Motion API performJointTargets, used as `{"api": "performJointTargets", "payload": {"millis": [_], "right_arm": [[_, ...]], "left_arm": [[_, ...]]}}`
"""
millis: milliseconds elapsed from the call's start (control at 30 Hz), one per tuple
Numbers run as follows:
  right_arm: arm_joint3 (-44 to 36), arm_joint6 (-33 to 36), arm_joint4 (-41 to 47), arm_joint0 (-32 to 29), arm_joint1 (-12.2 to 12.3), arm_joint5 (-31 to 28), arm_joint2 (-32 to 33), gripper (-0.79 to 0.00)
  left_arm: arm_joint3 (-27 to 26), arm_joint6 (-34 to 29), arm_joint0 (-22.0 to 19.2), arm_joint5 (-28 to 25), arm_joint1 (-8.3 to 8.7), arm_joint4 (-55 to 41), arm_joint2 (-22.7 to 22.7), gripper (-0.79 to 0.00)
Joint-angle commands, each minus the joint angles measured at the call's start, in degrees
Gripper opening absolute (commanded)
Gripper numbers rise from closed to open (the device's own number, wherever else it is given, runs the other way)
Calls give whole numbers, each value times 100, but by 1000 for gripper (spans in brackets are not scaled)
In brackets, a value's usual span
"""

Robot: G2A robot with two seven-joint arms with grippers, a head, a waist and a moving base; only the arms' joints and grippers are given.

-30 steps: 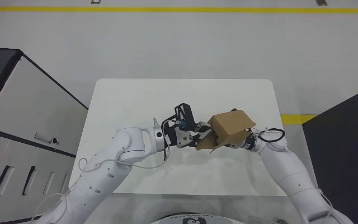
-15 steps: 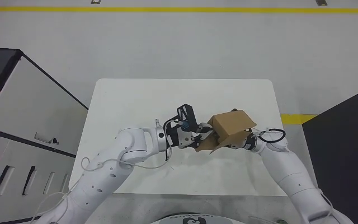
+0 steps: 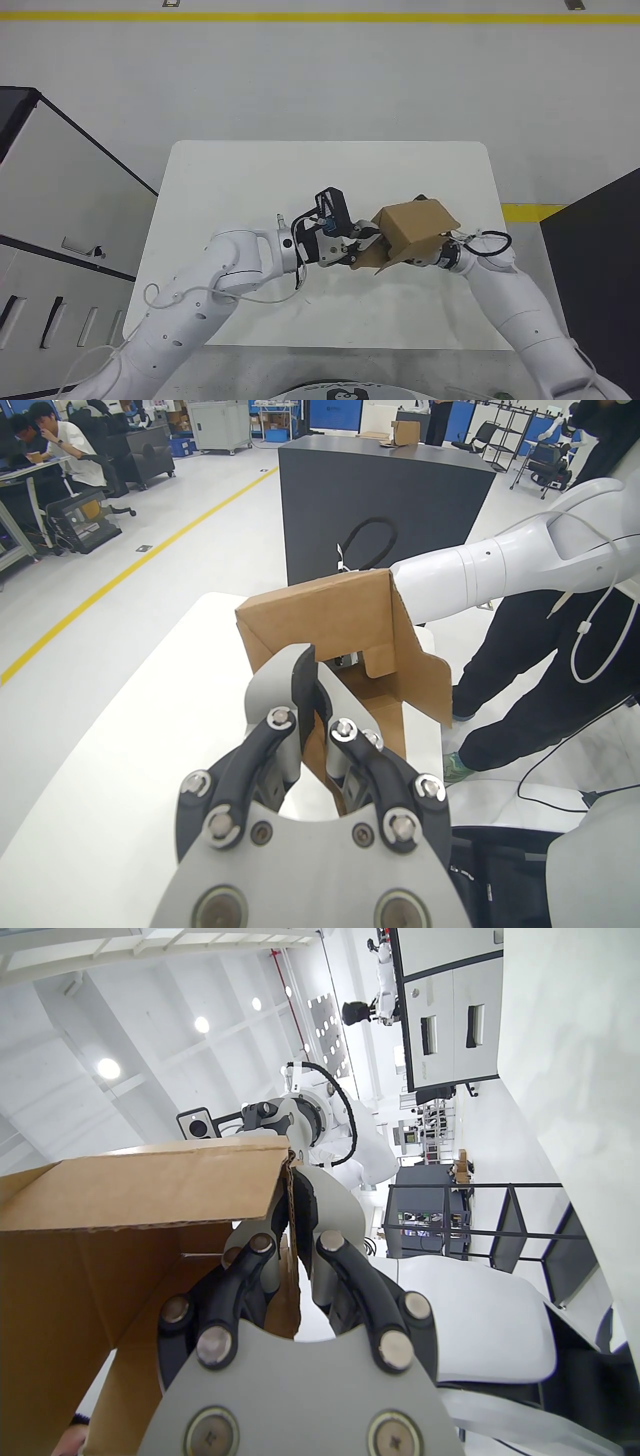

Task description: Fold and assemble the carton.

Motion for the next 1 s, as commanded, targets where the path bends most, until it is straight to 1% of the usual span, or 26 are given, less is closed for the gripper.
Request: {"api": "performJointTargets", "payload": {"millis": [0, 433, 967], "right_arm": [[-19, 7, -12, -10, 0, -11, -5, -785], [-65, -24, -10, -54, -1, -22, 5, -785], [48, -238, 41, -5, -25, 76, -13, -785]], "left_arm": [[13, 1, -8, -3, -3, -9, 13, -785], [29, 0, -31, -17, -6, -10, 33, -785], [-40, 24, 61, -50, 31, -38, -121, -785]]}}
